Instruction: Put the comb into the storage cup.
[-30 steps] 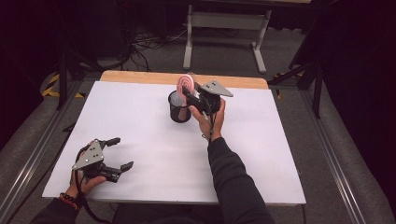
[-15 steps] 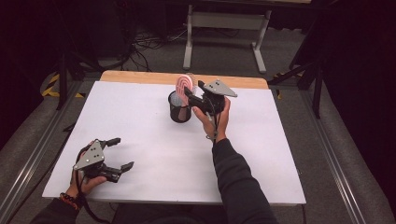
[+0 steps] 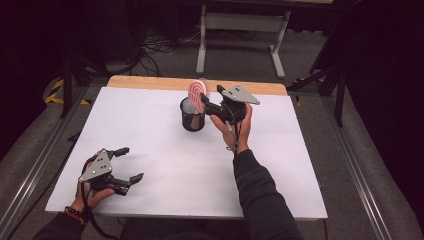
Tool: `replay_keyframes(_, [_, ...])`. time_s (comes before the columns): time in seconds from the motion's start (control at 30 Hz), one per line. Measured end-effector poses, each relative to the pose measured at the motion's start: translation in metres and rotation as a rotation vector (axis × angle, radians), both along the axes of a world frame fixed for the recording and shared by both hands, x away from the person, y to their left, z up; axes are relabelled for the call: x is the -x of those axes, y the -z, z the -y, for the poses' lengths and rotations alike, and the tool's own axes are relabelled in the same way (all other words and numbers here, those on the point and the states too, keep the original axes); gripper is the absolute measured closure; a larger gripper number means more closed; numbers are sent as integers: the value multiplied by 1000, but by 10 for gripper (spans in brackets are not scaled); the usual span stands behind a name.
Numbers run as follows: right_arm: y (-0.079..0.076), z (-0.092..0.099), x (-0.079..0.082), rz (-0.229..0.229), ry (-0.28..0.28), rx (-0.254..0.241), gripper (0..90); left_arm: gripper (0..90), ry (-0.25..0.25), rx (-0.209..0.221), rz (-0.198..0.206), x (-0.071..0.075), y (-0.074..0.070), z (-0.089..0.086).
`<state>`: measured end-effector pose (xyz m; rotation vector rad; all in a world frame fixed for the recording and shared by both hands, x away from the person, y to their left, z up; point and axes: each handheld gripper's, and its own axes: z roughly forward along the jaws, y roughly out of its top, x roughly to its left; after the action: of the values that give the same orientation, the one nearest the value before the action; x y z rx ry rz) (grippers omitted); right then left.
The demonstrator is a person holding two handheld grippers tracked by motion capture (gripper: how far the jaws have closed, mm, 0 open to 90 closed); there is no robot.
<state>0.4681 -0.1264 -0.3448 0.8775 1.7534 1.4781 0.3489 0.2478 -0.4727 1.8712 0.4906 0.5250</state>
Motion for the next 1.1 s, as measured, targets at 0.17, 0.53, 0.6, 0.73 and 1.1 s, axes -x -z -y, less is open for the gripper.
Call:
replay_keyframes(0.17, [-2,4,2,5,3,5,359,45,1,-5,5,0,0,1])
replay_keyframes(0.53, [-4,4,6,18,-4,5,332,44,0,-3,4,1,0,1])
replay_keyframes(0.6, [-5,4,8,23,-1,13,325,44,-1,-3,7,0,0,1])
replay_keyframes(0.73, [-7,4,10,34,11,36,303,44,0,-9,5,0,0,1])
replay_keyframes(1.1, [-9,6,15,55,32,65,219,44,1,-8,3,0,1,2])
